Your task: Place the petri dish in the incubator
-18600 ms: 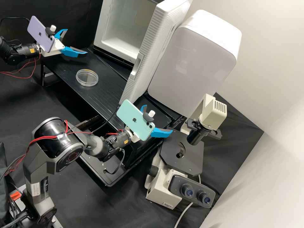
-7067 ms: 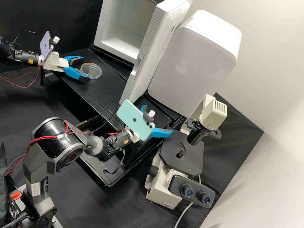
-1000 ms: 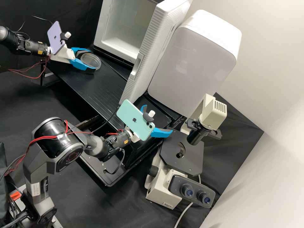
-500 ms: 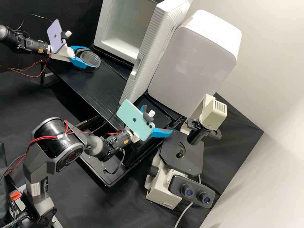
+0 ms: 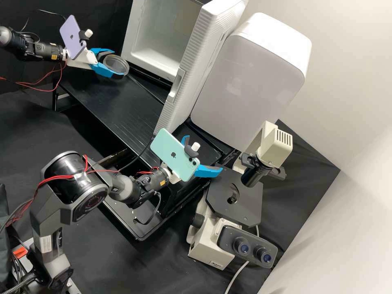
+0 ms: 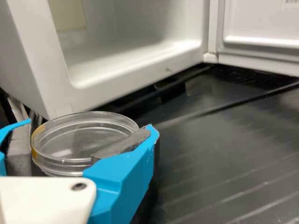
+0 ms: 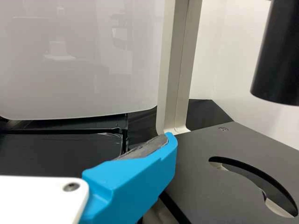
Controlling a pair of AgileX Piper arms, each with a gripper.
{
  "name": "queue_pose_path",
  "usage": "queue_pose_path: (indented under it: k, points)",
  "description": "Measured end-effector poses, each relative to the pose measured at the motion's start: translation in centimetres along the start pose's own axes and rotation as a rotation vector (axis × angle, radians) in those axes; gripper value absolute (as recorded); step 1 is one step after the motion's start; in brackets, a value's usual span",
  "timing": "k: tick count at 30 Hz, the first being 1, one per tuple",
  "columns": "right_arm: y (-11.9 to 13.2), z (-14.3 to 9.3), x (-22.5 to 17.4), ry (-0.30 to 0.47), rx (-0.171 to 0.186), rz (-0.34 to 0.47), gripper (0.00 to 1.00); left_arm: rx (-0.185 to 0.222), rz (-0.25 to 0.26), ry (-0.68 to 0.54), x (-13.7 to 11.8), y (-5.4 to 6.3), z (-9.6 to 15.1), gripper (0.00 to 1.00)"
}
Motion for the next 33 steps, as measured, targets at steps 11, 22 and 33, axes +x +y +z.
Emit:
queue_pose_path:
  k: [11, 22, 33]
  points:
    - [0.0, 0.0, 0.0, 0.000, 0.000, 0.000, 1.00, 0.011, 0.106, -0.063, 0.4, 3.4, 1.4, 0.00]
    - [0.0, 0.0, 0.0, 0.000, 0.000, 0.000, 1.00, 0.103, 0.140, -0.178, 2.5, 5.2, 4.6, 0.00]
    - [0.0, 0.0, 0.0, 0.000, 0.000, 0.000, 1.00, 0.124, 0.135, -0.208, 5.9, 6.8, 5.5, 0.00]
